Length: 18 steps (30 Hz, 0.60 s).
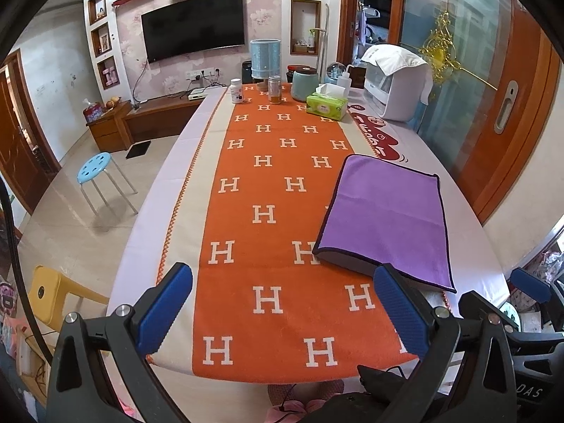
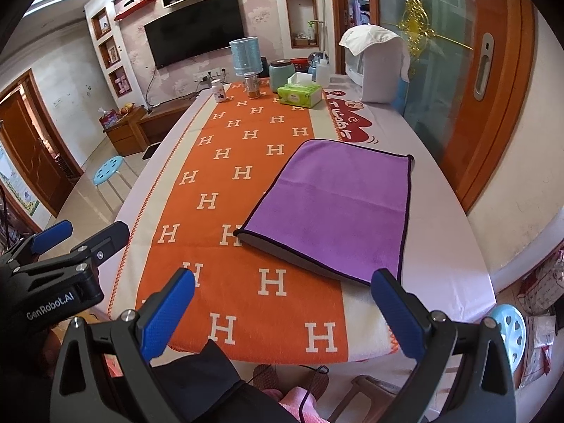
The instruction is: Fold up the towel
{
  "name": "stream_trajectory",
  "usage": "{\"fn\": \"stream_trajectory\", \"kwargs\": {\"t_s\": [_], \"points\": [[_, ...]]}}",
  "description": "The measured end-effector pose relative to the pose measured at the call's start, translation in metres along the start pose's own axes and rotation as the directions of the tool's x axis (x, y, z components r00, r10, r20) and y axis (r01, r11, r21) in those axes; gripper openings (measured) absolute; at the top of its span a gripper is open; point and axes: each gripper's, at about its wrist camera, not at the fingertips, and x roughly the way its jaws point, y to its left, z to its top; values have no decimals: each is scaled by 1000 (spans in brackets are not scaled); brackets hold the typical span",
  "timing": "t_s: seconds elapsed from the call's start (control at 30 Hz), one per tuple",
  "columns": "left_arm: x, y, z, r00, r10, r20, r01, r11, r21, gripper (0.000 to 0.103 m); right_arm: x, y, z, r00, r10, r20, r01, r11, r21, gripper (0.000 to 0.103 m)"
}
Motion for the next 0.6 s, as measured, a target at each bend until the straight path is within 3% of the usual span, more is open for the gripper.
{"fn": "stream_trajectory", "kwargs": {"t_s": [0.6], "points": [[5,7,-7,993,-116,21,112,984,136,102,-12,-6,-38,995,-96,40,89,985,147,100]]}}
